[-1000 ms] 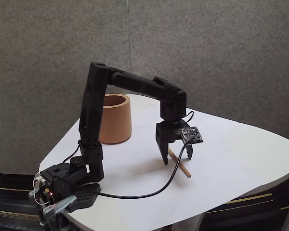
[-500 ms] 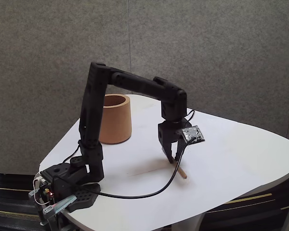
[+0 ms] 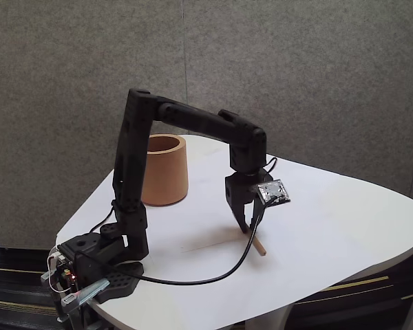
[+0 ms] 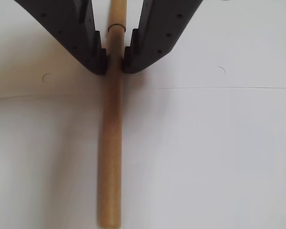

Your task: Grab the pen and put it in the pen holder.

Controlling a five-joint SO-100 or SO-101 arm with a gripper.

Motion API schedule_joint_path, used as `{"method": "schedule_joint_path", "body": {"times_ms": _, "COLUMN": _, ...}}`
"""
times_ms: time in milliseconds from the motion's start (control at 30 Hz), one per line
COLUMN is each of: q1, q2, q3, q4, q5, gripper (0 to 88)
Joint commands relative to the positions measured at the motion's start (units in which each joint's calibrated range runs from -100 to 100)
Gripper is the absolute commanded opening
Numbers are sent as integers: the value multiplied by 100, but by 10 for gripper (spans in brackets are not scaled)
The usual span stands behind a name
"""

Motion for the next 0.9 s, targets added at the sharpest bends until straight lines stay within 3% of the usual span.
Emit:
{"method": "schedule_joint_path", "body": {"times_ms": 0, "q1": -9, "q2": -115, "q3": -36, "q4": 76, "q5": -112, "gripper": 6}}
{"method": "schedule_joint_path", "body": {"times_ms": 433, "q1": -97, "q2": -3384, "q3": -532, "q4": 68, "q5": -6, "gripper": 5}}
{"method": "schedule_joint_path", "body": {"times_ms": 633, "q1": -565, "q2": -4751, "q3": -839, "q4": 0, "q5": 683, "gripper": 5}}
{"method": "schedule_joint_path", "body": {"times_ms": 867, "q1": -1722, "q2": -5808, "q3": -785, "q4": -8, "q5": 1705, "gripper": 5}}
